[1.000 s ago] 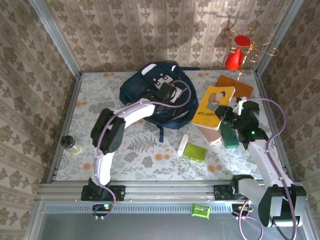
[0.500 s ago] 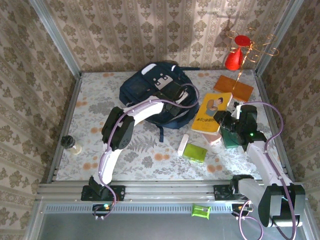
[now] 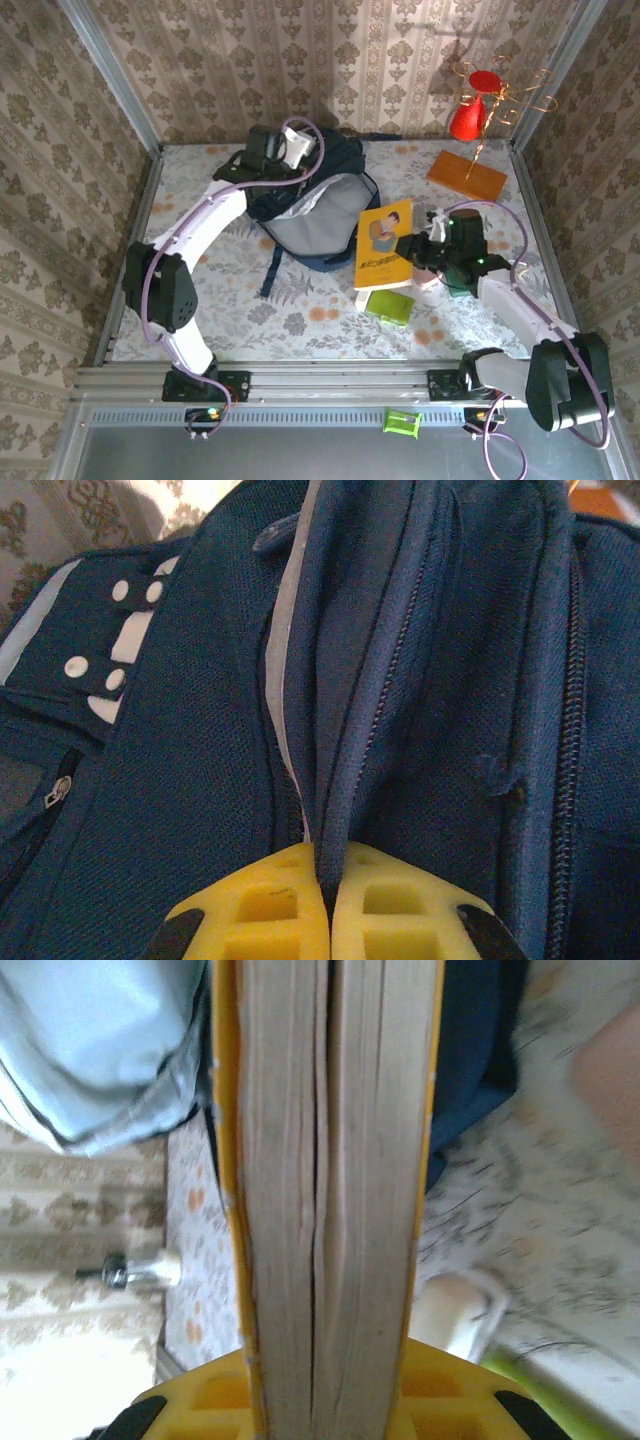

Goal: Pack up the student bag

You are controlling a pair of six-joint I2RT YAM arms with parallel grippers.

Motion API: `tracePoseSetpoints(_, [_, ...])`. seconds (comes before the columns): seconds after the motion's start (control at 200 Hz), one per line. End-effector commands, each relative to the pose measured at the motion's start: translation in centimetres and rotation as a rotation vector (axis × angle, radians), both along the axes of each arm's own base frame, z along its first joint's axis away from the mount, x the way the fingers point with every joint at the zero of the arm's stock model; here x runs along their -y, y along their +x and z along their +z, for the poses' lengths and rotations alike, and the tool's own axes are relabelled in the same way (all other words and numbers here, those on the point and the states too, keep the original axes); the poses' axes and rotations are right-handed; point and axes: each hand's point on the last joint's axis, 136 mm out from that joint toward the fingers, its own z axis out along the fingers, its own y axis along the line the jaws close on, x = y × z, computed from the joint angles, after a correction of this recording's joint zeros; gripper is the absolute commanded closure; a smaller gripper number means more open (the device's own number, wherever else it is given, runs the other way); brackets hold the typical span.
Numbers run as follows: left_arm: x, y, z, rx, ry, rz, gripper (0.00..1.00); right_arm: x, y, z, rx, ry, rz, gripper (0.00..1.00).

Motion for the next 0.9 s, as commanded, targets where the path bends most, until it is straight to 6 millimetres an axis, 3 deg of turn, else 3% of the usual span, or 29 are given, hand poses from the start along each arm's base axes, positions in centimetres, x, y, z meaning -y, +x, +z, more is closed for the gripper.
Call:
tracePoseSetpoints(0.0, [2.4,-1.2,3.5,0.012,-0.16,-0.099,1.0,-2.8,2.1,4.6,0.136,0.108,0.059,1.0])
tracePoseSetpoints(0.205, [2.2,-1.2,5.1,0.003,-0.206,-0.081,1.0,-4.7,7.4,5.6,0.179,0.181,-0.085,1.0])
tracePoseSetpoints(0.255, [2.2,-1.1,5.1,-0.001,-0.208,-0.077,1.0,-5.4,9.3,4.5,0.154,0.183,-0.133,1.0])
tracePoseSetpoints(0.55, [2.1,-0.6,6.3,-0.013,-0.248,-0.041,1.0,-10.0,19.4,4.0,0.19,0.299,-0.404,1.0])
tracePoseSetpoints(0.805, [2.4,-0.6,7.4,-0.009,-0.278,-0.049,1.0,-13.0,25.9,0.0,0.159,0.273,-0.576,1.0])
tracePoseSetpoints(0.895, [2.3,-0.5,7.4,-0.012,-0.283,-0.046,1.0,-14.1,27.1,-1.0,0.156,0.219,-0.563,0.89])
